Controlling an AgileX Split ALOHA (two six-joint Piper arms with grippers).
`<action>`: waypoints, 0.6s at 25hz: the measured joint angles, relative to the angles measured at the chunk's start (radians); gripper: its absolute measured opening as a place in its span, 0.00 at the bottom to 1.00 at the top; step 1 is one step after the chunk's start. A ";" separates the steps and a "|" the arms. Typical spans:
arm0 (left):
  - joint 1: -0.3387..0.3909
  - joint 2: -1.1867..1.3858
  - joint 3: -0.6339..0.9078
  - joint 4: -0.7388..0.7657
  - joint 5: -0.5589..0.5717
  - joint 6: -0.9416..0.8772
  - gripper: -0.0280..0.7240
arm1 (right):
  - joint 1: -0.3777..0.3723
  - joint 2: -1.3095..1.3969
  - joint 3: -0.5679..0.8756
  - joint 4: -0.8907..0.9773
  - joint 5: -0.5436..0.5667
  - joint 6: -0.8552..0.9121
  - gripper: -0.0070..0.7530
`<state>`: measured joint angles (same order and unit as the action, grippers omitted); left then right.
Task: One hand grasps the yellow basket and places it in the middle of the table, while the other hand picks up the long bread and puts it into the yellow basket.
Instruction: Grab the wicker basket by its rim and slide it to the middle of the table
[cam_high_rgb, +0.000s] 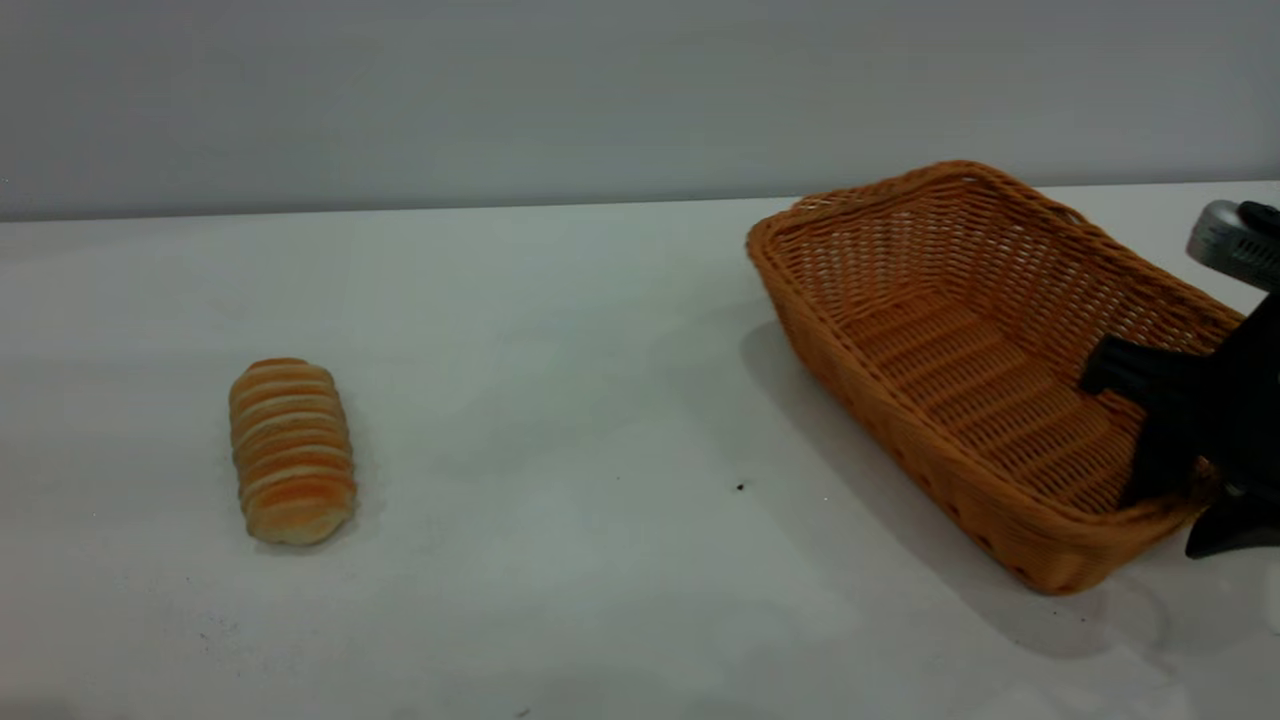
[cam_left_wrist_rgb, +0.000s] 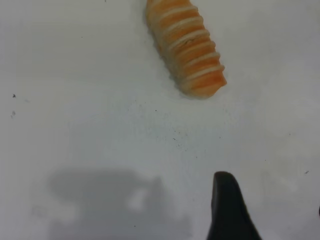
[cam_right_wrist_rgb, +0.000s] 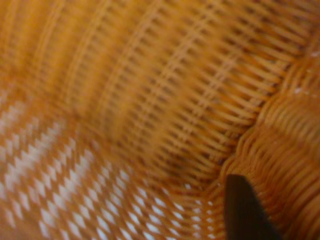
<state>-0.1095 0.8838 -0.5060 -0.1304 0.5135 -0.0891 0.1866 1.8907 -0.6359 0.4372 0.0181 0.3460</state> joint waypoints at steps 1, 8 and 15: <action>0.000 0.000 0.000 0.000 0.000 0.000 0.69 | -0.008 0.001 -0.003 0.001 -0.008 -0.015 0.25; 0.000 0.000 0.000 0.000 -0.001 -0.001 0.69 | -0.030 0.005 -0.060 -0.027 0.058 -0.151 0.08; 0.000 0.000 0.000 0.000 -0.002 -0.001 0.69 | 0.008 0.013 -0.211 -0.028 0.209 -0.272 0.07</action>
<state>-0.1095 0.8838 -0.5060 -0.1304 0.5114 -0.0898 0.1947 1.9032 -0.8469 0.4096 0.2266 0.0737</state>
